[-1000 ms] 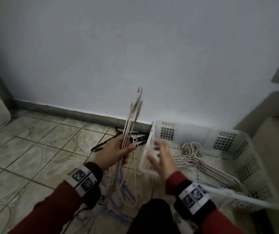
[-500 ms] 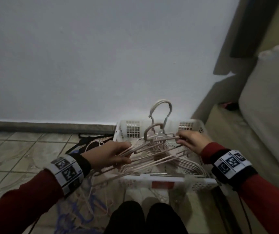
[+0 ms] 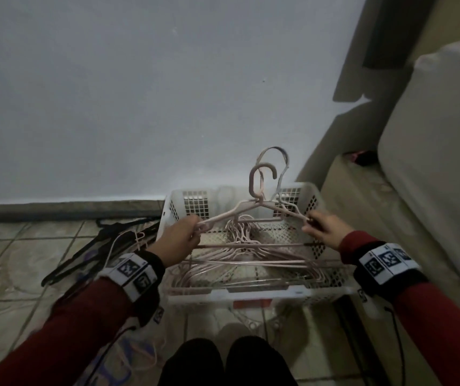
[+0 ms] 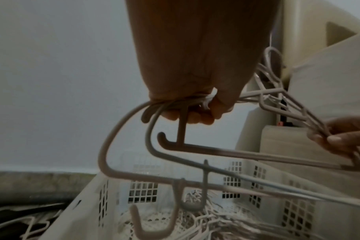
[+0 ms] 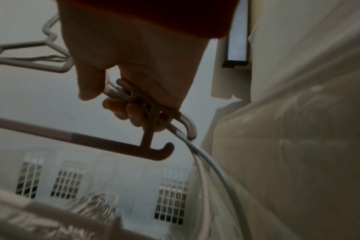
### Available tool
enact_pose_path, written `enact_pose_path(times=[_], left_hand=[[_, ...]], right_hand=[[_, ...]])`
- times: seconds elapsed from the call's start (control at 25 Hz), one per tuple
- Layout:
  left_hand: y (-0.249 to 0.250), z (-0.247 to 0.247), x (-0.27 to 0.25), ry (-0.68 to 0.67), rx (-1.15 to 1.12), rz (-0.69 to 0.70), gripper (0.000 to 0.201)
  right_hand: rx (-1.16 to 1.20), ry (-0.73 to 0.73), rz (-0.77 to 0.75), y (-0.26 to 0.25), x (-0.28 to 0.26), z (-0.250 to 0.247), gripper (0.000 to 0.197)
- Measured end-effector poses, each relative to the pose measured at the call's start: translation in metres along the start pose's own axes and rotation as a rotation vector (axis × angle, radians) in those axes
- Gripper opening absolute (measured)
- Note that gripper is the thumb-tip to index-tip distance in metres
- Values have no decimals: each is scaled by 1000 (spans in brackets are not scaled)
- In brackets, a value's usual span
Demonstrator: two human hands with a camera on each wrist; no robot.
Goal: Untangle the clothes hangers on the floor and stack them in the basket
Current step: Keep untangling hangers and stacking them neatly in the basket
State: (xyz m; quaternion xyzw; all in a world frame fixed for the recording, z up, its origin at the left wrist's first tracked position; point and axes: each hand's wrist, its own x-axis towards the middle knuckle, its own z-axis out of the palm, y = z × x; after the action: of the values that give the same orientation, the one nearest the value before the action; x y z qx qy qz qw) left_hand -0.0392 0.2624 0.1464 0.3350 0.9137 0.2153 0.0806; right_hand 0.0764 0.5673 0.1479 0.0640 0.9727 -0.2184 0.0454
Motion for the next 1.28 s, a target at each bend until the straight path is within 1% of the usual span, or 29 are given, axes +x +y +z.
enact_pose_path(times=[0.12, 0.2, 0.28, 0.32, 0.36, 0.4, 0.44, 0.48, 0.52, 0.56, 0.6, 0.68, 0.72, 0.76, 0.8, 0.84, 0.88, 0.92, 0.96, 1.0, 1.04, 1.08, 1.12, 1.2, 1.28], left_hand=[[-7, 24, 21, -102, 4, 16, 9], [-16, 33, 36, -153, 37, -22, 19], [-24, 35, 48, -189, 45, -69, 23], [-30, 37, 53, -243, 75, -86, 24], [-35, 42, 57, -317, 153, -90, 27], [-41, 49, 59, -412, 253, -114, 33], [-45, 58, 59, -520, 362, -143, 38], [-48, 69, 57, -614, 422, -176, 42], [-49, 77, 55, -694, 432, -198, 45], [-49, 82, 55, -730, 415, -218, 47], [-47, 83, 58, -727, 384, -230, 47], [-49, 84, 65, -667, 329, -227, 45], [-50, 83, 67, -651, 314, -233, 45], [-51, 83, 69, -657, 308, -236, 44], [-52, 81, 69, -672, 304, -239, 43], [-54, 80, 68, -683, 291, -240, 42], [-55, 78, 67, -685, 279, -238, 41], [-55, 76, 64, -682, 263, -240, 41], [-55, 74, 62, -674, 252, -238, 42], [-55, 72, 60, -664, 250, -226, 42], [-55, 71, 57, -659, 254, -215, 42], [-54, 71, 55, -661, 261, -212, 43], [-53, 71, 54, -667, 265, -209, 43], [-53, 71, 53, -674, 265, -211, 42], [-53, 73, 53, -674, 261, -208, 42]], right_hand=[[28, -70, 46, 10, 18, 27, 10], [69, -96, 81, 16, 35, 40, 11], [70, -142, 117, 22, 52, 49, 10], [44, -178, 137, 26, 62, 56, 8], [-7, -236, 153, 29, 71, 62, 6], [-73, -300, 178, 32, 79, 68, 13], [-154, -359, 211, 38, 86, 78, 29], [-230, -446, 263, 41, 91, 85, 41], [-264, -518, 292, 43, 96, 90, 48], [-304, -566, 314, 44, 101, 92, 50], [-334, -588, 322, 43, 104, 91, 49], [-358, -637, 346, 36, 110, 91, 45], [-383, -652, 366, 48, 119, 99, 42], [-426, -658, 349, 62, 128, 109, 39], [-432, -602, 374, 115, 154, 141, 34], [-521, -597, 355, 167, 172, 174, 37], [-594, -630, 345, 159, 173, 172, 41], [-573, -613, 356, 154, 169, 172, 44], [-625, -566, 308, 150, 161, 172, 45], [-590, -551, 256, 146, 154, 172, 44], [-531, -502, 256, 140, 149, 173, 41], [-512, -511, 258, 74, 120, 136, 38], [-476, -518, 267, 45, 106, 127, 36], [-457, -454, 207, 17, 97, 123, 38], [-433, -441, 187, 16, 93, 127, 40]])
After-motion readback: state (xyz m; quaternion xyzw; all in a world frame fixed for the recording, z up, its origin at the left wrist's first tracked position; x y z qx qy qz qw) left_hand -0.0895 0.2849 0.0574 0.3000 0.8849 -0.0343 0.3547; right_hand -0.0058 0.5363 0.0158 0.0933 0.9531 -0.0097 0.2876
